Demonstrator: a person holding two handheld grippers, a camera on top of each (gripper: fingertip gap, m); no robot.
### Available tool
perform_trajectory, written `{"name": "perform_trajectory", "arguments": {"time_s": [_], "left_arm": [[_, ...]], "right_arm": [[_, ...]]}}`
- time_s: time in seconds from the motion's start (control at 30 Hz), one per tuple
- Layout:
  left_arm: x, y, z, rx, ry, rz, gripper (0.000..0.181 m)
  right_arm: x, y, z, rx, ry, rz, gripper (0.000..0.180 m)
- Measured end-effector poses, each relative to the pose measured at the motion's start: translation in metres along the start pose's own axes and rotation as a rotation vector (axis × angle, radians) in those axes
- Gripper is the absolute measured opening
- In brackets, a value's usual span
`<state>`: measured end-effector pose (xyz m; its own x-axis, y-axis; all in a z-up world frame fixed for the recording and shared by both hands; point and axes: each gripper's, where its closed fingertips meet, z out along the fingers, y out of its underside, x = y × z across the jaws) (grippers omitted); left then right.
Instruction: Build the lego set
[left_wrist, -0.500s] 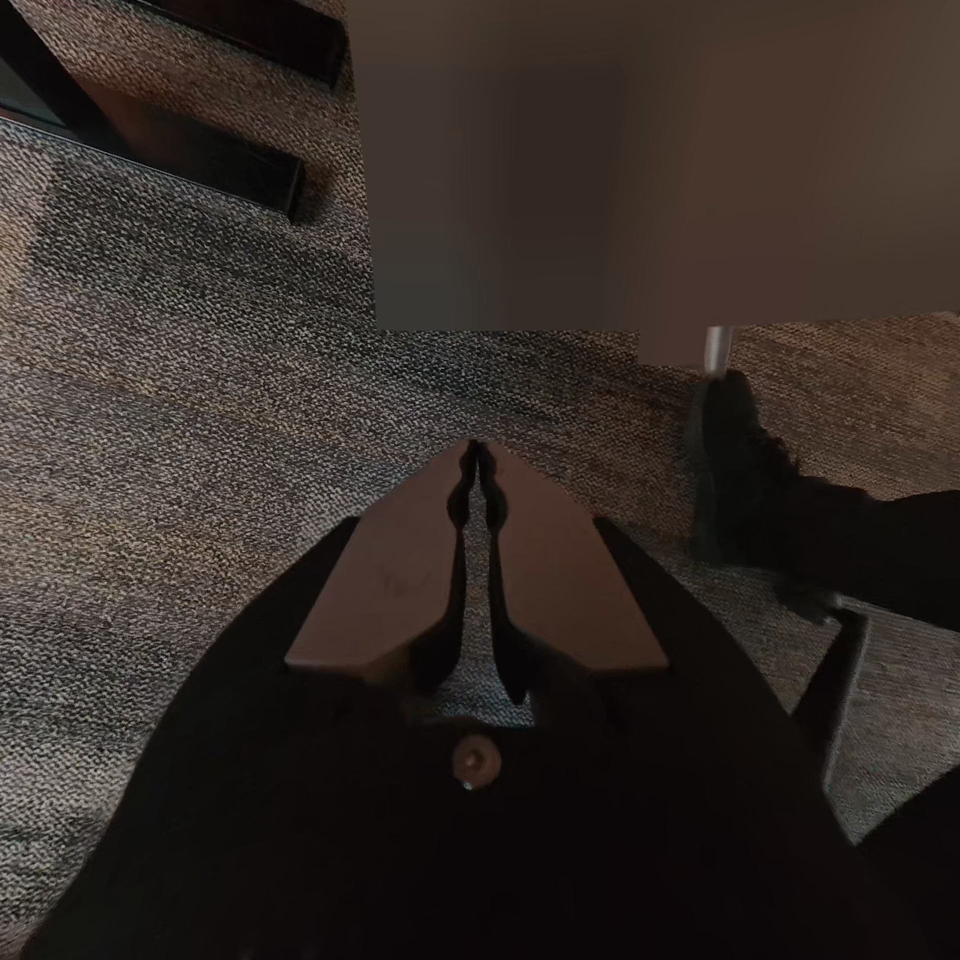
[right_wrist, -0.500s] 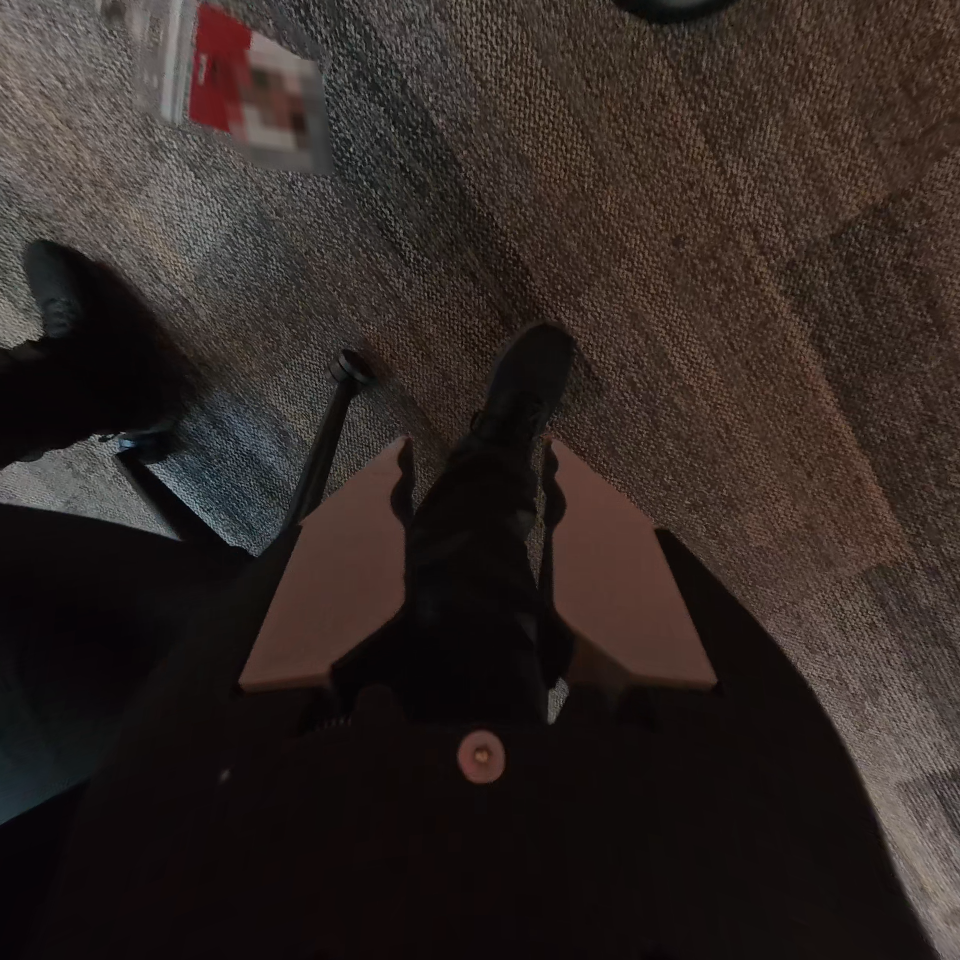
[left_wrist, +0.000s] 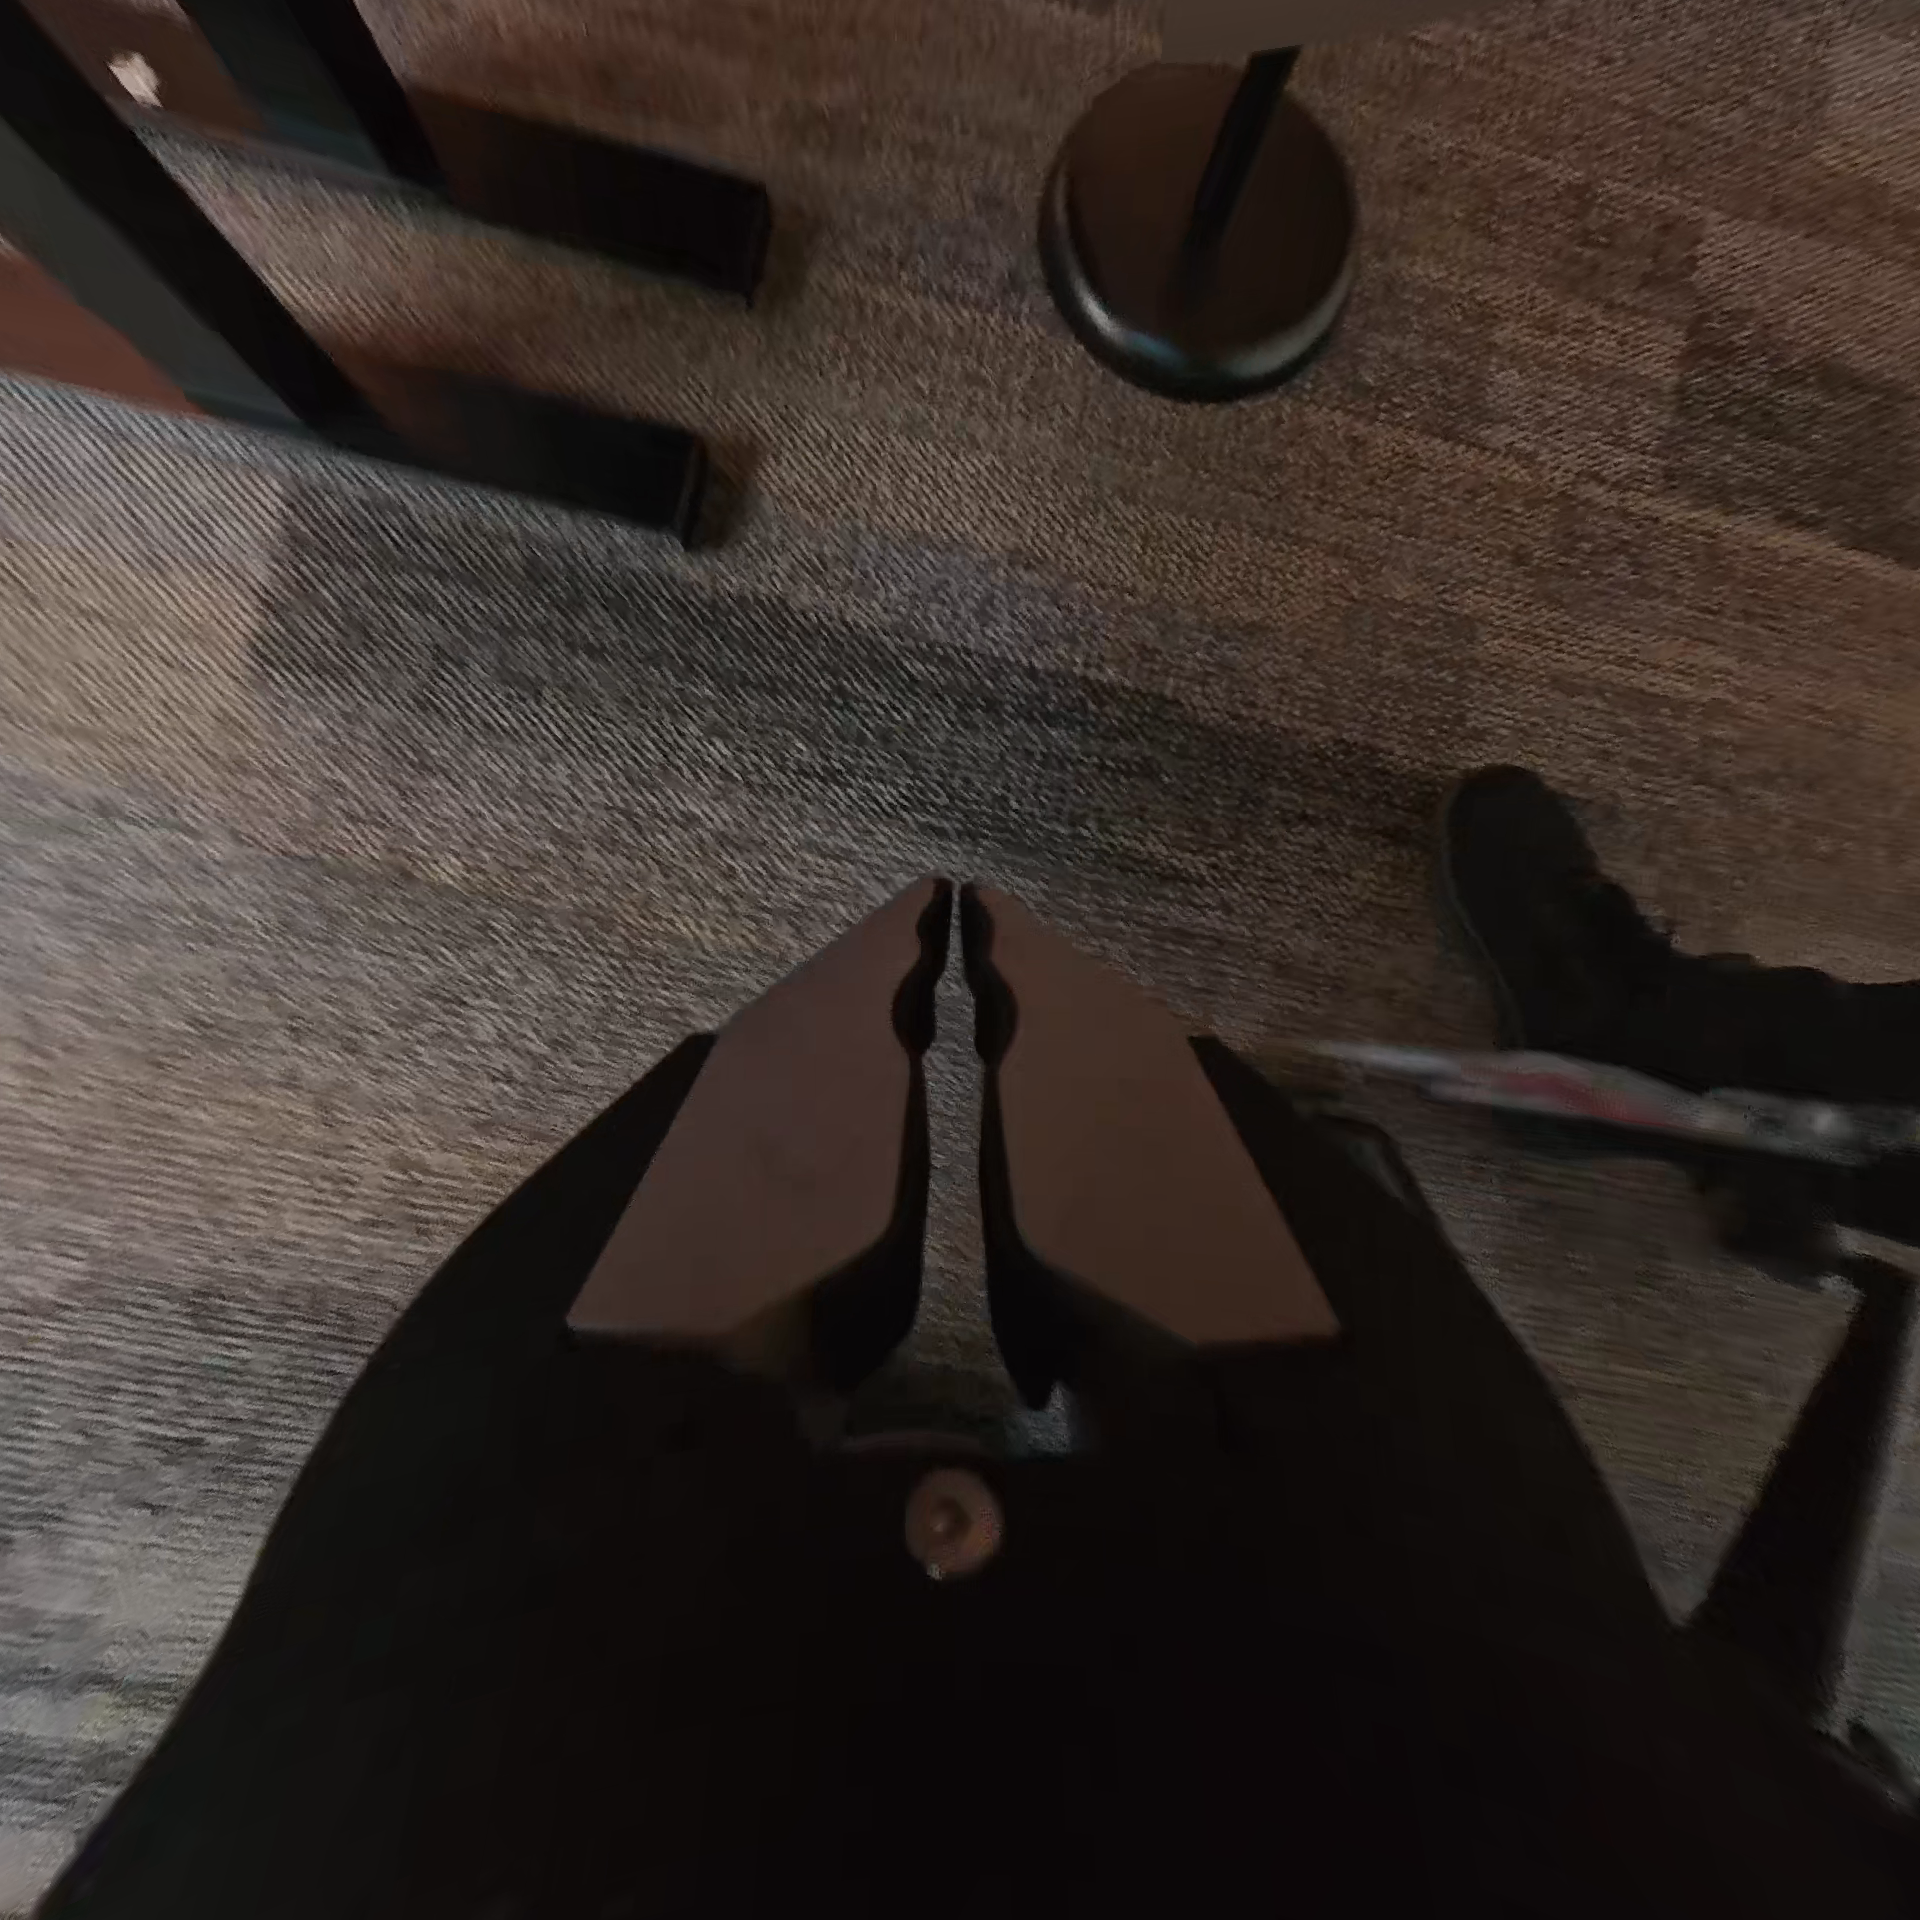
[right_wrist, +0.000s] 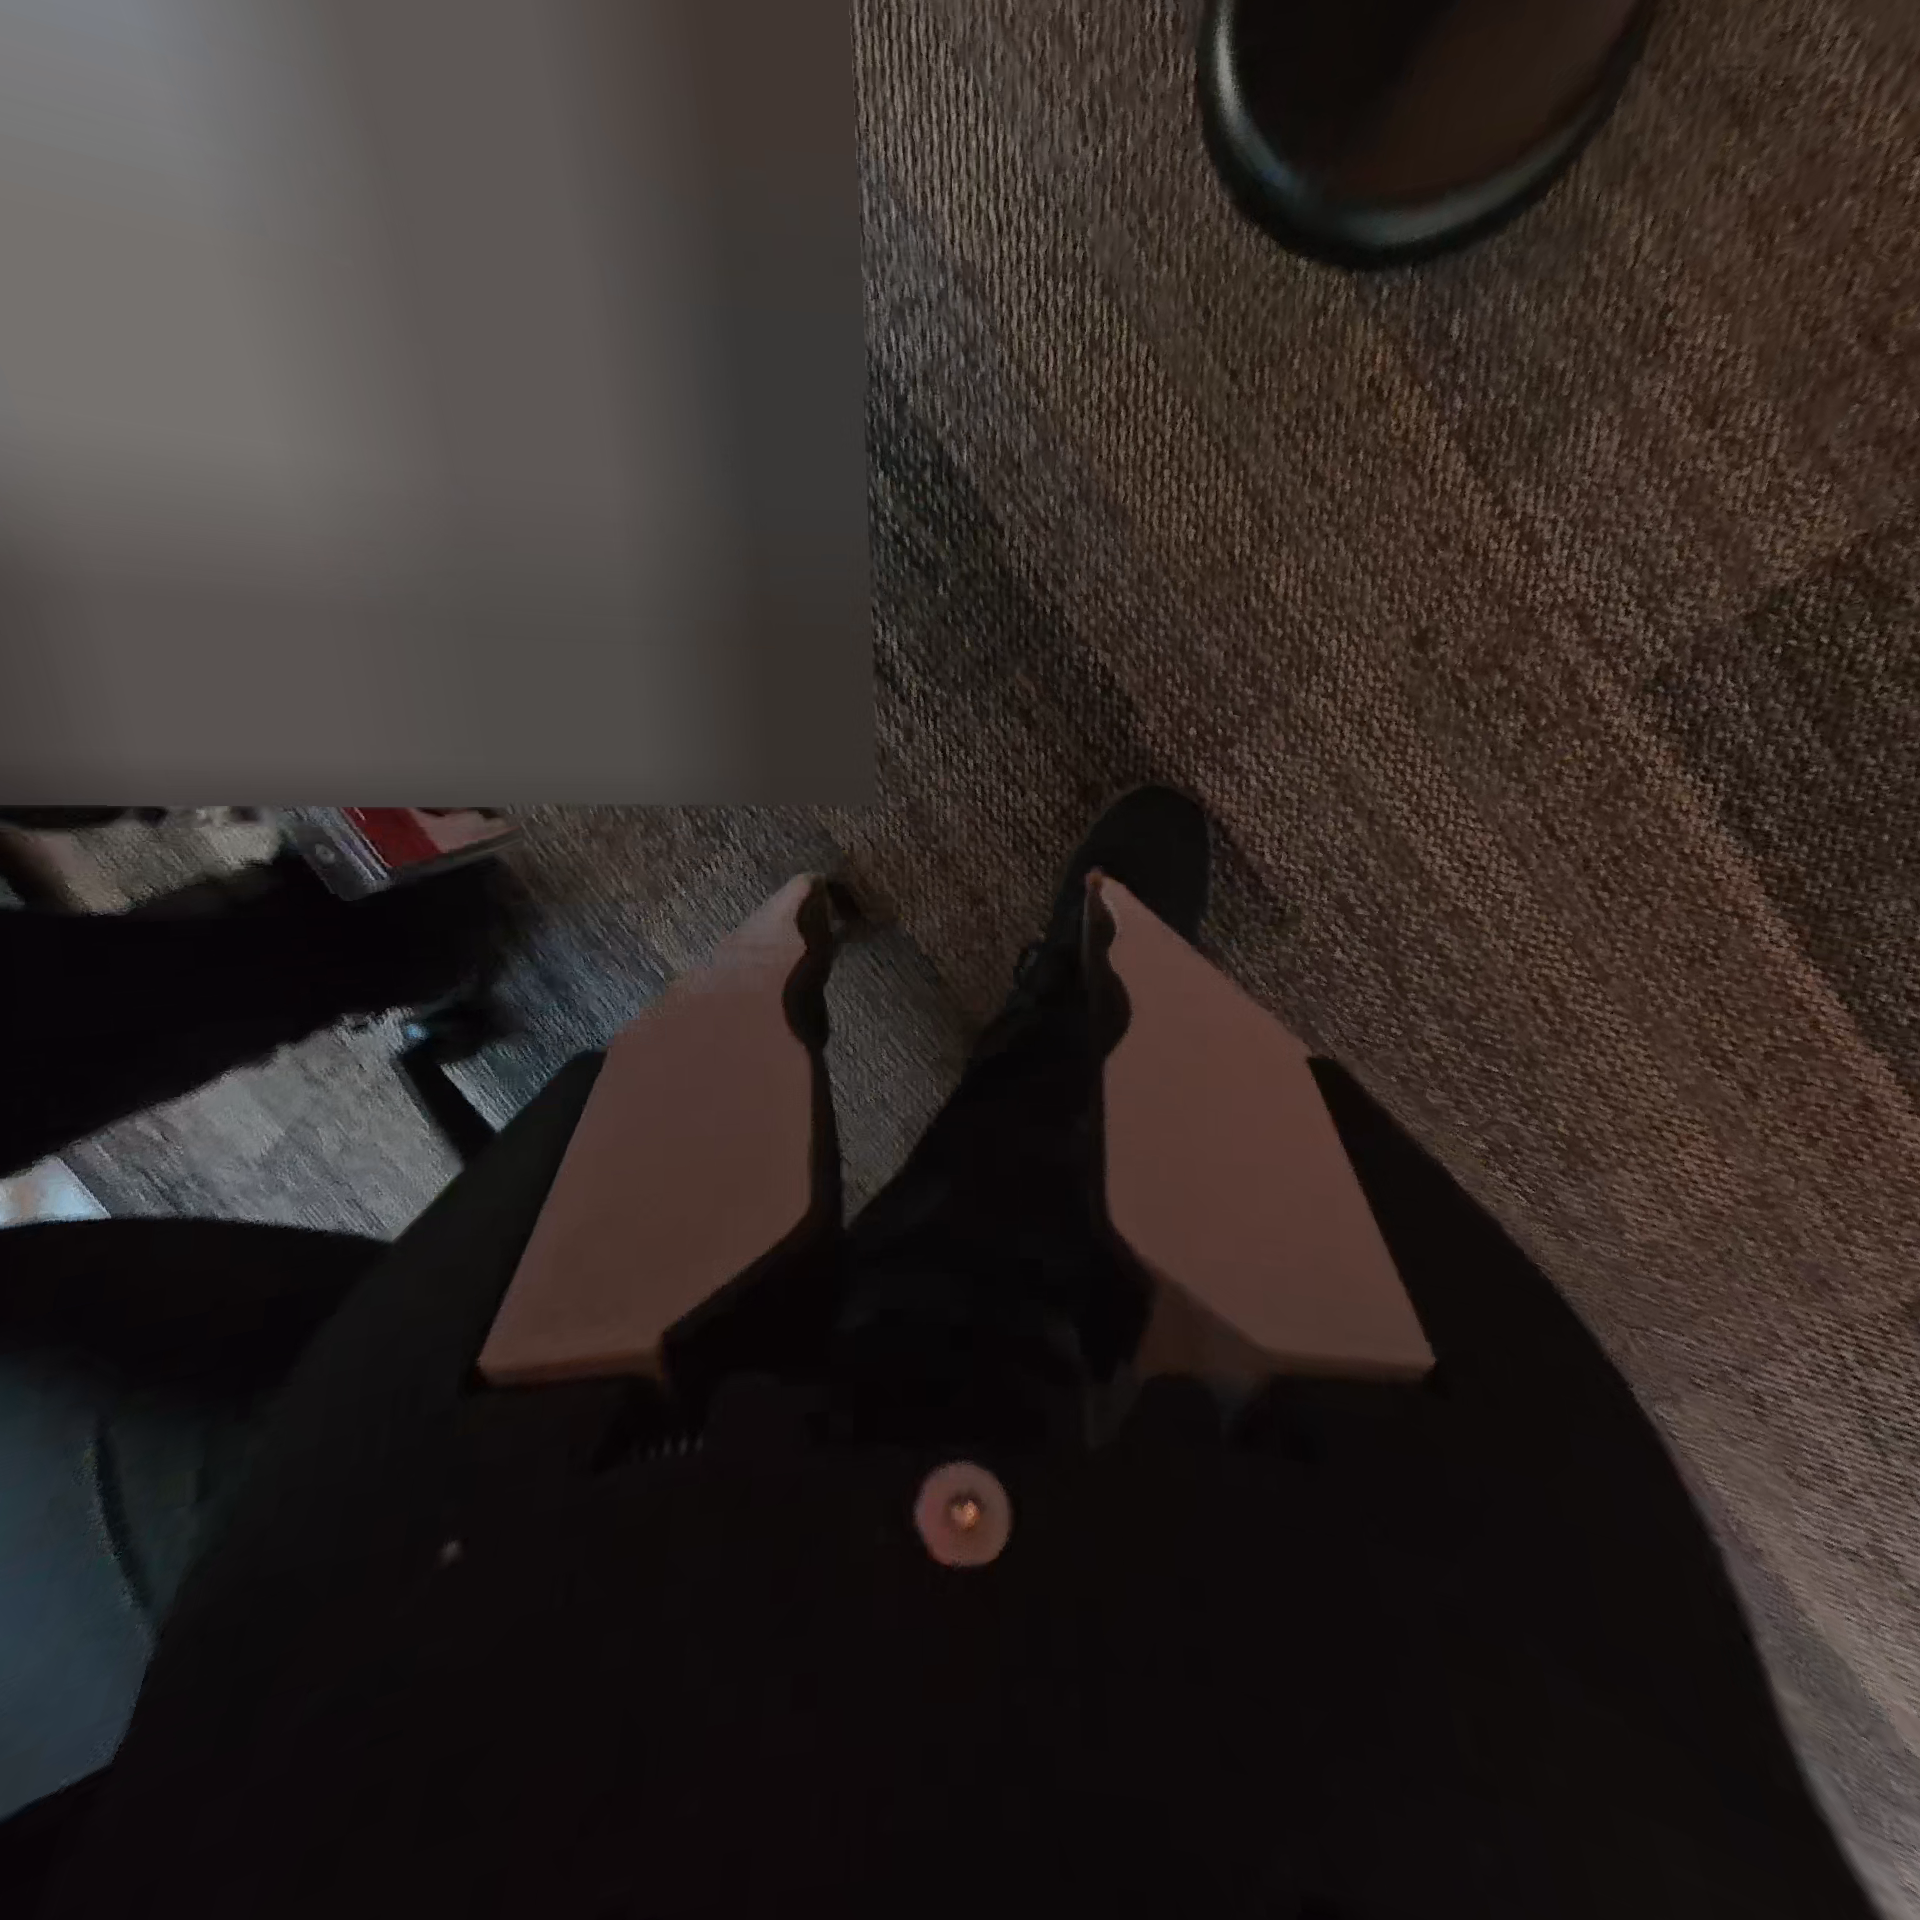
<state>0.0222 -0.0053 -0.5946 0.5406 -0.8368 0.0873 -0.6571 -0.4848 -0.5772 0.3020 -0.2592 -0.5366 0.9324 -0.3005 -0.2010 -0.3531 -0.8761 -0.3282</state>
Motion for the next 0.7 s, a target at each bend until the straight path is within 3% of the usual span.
{"name": "perform_trajectory", "arguments": {"time_s": [0.13,0.27,0.43,0.7], "left_arm": [[-0.025,-0.038,-0.023,0.052,-0.031,0.031,0.0],[-0.027,-0.043,-0.043,0.041,-0.045,0.017,0.0],[0.019,-0.06,-0.058,0.038,0.042,-0.001,0.0],[0.125,-0.158,-0.109,0.108,0.349,0.123,0.0]], "right_arm": [[-0.017,-0.017,0.005,0.042,-0.047,-0.021,0.047],[-0.024,-0.018,0.008,0.036,-0.08,-0.047,0.046],[-0.015,-0.015,0.006,0.027,-0.029,-0.02,0.045],[-0.009,-0.045,-0.027,0.121,0.058,0.016,0.042]]}}
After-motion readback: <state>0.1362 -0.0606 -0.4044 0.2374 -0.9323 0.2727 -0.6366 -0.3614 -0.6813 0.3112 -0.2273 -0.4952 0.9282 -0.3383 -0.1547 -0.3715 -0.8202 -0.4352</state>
